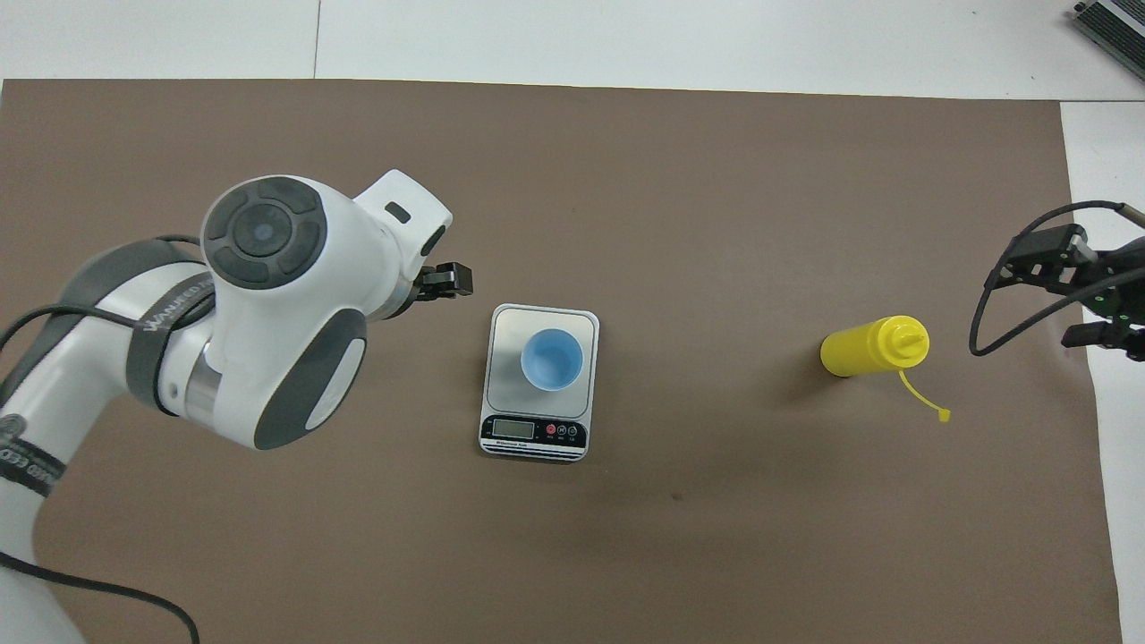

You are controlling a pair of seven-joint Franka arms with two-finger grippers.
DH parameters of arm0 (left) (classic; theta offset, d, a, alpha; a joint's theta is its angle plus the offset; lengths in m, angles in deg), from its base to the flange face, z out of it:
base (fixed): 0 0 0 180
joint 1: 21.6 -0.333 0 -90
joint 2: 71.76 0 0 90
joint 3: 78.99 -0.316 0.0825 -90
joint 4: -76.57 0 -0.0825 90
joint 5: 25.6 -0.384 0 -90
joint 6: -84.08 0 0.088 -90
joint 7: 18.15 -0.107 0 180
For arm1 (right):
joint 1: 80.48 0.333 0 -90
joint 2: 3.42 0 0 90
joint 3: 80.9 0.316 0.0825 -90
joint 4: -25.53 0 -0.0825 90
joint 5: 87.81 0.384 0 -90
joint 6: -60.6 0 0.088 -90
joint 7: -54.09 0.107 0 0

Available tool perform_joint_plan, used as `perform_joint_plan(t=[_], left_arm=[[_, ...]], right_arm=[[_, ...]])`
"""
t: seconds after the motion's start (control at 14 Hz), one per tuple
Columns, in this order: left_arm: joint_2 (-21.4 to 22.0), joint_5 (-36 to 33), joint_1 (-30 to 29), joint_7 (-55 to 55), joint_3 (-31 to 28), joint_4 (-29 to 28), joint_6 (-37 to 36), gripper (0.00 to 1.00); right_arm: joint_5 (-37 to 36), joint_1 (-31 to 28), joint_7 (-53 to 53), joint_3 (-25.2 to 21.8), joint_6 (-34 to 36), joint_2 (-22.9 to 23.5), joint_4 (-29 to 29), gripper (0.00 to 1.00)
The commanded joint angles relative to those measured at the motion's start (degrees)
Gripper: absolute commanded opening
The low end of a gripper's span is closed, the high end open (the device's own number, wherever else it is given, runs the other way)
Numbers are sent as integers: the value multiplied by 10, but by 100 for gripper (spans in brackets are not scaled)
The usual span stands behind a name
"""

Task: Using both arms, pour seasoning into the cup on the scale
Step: 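Release the cup and withdraw the left gripper while the right gripper opens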

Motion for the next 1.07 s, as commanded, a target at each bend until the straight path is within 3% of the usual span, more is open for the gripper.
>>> perform_joint_plan(t=[0.0, 0.21, 0.5, 0.86, 1.0], left_arm=[[36, -5, -45, -94, 6, 1, -47, 100], [68, -3, -91, -196, 5, 1, -88, 100], [86, 22, -152, -250, 2, 8, -127, 100], [84, 27, -191, -285, 2, 92, -217, 100], [82, 27, -199, -286, 2, 108, -240, 100]], right_arm=[[35, -30, 51, 3, -11, 40, -1, 100], [80, -56, 77, 3, -11, 90, -1, 100], [116, -74, 96, 3, -16, 140, -4, 100], [119, -80, 96, 4, -29, 192, 2, 100], [152, -84, 96, 3, -29, 204, 15, 100]])
